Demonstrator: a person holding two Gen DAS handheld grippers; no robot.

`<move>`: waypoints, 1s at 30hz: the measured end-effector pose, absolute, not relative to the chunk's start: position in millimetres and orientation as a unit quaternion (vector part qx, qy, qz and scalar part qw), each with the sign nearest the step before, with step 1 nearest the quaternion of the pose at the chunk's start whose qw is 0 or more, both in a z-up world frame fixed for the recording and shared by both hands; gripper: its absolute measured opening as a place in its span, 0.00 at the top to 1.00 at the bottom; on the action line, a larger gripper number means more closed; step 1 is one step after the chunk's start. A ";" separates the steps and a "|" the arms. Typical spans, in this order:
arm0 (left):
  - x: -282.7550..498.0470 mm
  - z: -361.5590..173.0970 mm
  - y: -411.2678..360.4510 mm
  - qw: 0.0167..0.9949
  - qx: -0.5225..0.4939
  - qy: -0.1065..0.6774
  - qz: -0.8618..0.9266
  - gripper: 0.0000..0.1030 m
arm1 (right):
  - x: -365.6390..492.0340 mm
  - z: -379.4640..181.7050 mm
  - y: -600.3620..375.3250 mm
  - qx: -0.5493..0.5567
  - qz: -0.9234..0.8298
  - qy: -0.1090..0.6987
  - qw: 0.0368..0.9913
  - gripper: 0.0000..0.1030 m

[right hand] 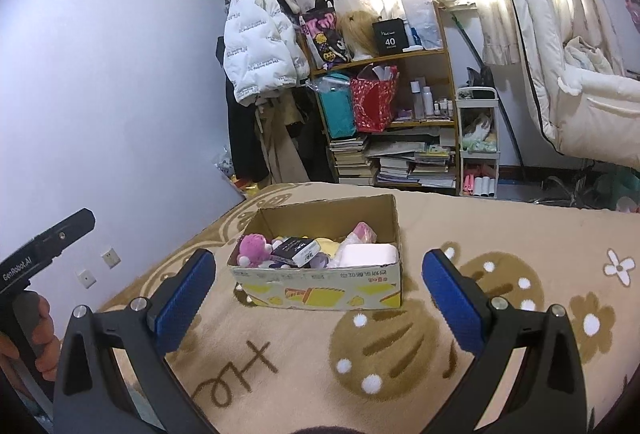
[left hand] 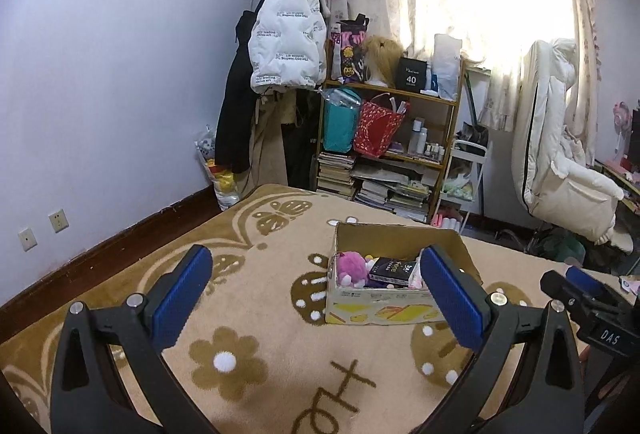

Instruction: Organize soft objects

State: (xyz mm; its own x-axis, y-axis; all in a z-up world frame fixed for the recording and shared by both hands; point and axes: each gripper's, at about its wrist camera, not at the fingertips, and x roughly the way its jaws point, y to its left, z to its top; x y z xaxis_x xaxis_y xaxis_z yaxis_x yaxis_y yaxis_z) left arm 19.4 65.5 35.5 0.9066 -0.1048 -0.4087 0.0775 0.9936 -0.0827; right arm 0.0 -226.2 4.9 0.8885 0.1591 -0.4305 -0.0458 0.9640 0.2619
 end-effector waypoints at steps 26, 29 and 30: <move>24.9 10.2 47.5 0.972 -0.007 0.232 -0.048 0.00 | -17.7 0.6 -219.9 0.096 0.040 0.234 0.967 0.00; 24.7 9.0 46.1 0.971 -0.007 0.234 -0.051 0.00 | -17.5 1.2 -221.8 0.100 0.039 0.237 0.966 0.00; 25.8 8.2 45.7 0.970 -0.007 0.236 -0.051 0.00 | -17.5 1.3 -222.3 0.101 0.039 0.237 0.965 0.00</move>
State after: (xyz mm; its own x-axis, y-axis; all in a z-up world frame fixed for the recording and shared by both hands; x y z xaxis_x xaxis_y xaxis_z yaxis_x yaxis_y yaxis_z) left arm 25.8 45.7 8.2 0.8835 -0.1017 -0.4572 0.0955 0.9948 -0.0366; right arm -17.5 -222.3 1.3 0.8842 0.1231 -0.4506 -0.0276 0.9767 0.2127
